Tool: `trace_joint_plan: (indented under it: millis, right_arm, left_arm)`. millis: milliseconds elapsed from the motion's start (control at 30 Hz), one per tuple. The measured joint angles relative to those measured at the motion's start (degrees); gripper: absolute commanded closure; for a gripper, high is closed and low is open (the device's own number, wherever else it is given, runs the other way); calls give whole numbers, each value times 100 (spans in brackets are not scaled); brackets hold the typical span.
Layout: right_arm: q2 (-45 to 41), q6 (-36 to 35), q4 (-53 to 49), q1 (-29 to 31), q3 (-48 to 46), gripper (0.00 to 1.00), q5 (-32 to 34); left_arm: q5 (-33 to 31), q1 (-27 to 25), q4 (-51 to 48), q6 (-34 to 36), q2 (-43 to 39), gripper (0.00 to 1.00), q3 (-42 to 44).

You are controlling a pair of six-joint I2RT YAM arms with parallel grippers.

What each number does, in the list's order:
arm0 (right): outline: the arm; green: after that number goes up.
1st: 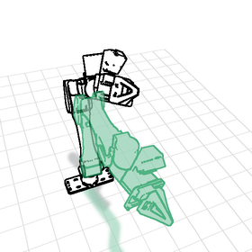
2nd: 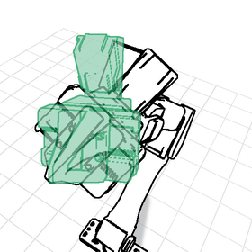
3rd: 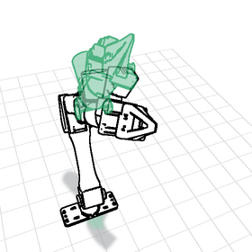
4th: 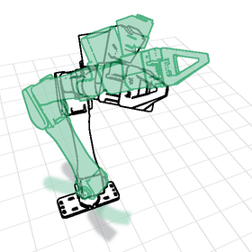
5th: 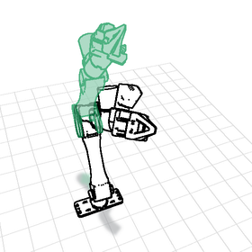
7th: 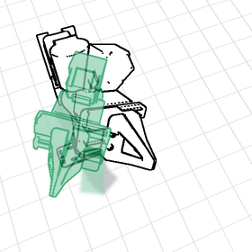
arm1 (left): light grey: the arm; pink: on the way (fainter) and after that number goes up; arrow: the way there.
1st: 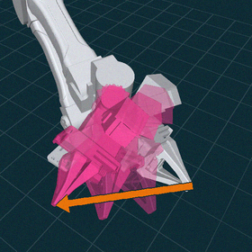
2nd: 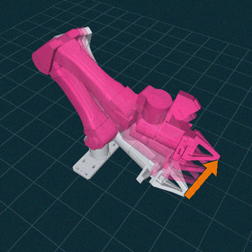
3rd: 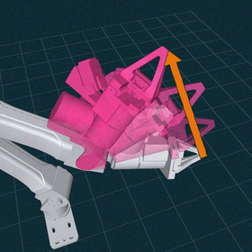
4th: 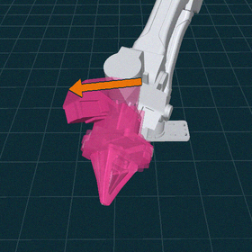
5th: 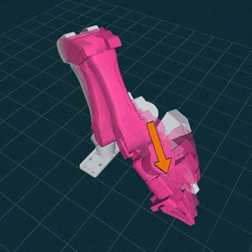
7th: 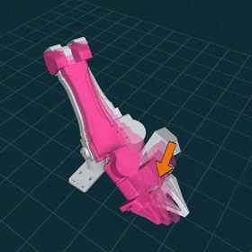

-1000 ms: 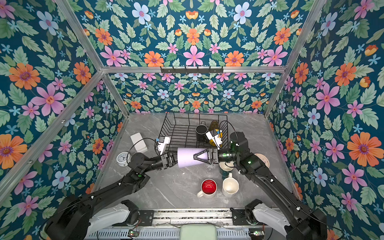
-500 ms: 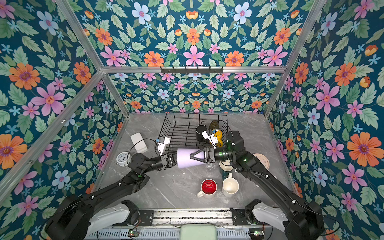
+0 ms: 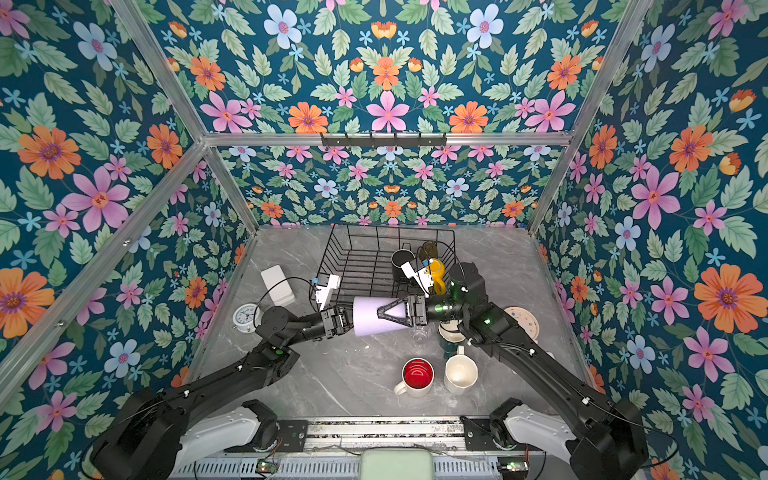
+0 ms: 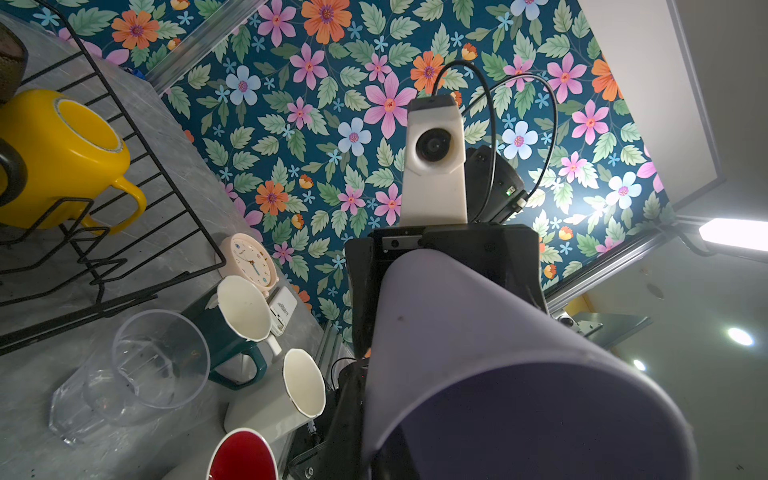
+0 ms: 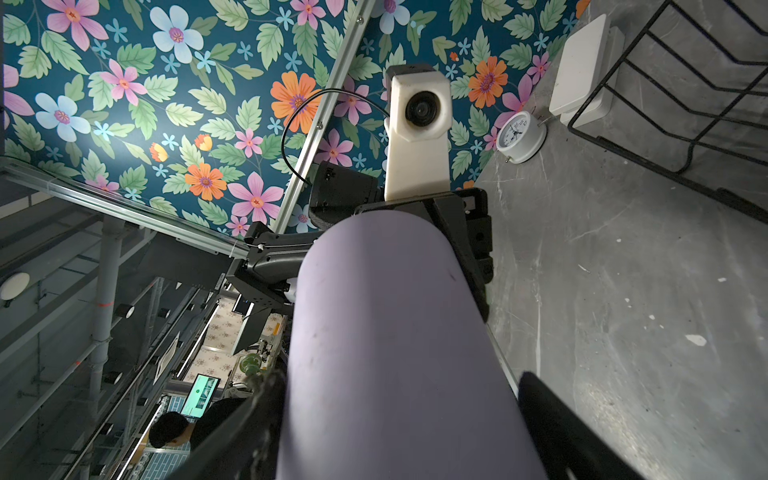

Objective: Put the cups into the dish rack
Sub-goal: 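Close the right gripper on the lavender cup base beside the left gripper, then open the left gripper and release the lavender cup to the right gripper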

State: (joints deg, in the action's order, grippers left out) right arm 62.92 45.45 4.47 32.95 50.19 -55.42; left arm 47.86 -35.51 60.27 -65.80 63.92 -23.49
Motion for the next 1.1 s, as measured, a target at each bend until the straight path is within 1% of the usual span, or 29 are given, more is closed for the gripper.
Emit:
trace_joint_plan:
  millis: [167,200,233,333,367,633,800,867,1000,1100]
  right_arm:
    - [-42,0,15,13,-37,31,-9]
    - [-48,2,17,13,-37,31,-11]
    - [-63,4,24,17,-39,30,-11]
    - [-92,13,74,20,-66,20,-7]
    - [-109,33,87,20,-81,19,0]
    - [-234,74,59,26,-125,16,55]
    - [-264,90,90,31,-142,24,55]
    - [-264,109,125,37,-153,31,52]
    - [-269,151,170,37,-160,39,35]
    - [-273,192,186,37,-160,50,35]
  left_arm:
    - [13,0,164,-74,79,100,-13]
    - [15,-2,205,-109,92,100,-13]
    - [15,-2,262,-129,105,100,-13]
    - [13,-2,417,-181,151,100,-2]
    - [11,-2,448,-203,162,100,7]
    - [15,-4,645,-299,219,100,-9]
    - [2,-4,673,-302,216,100,0]
    - [-13,-4,691,-317,212,100,11]
    - [-15,-4,741,-343,212,100,11]
    - [-20,-4,802,-420,214,100,20]
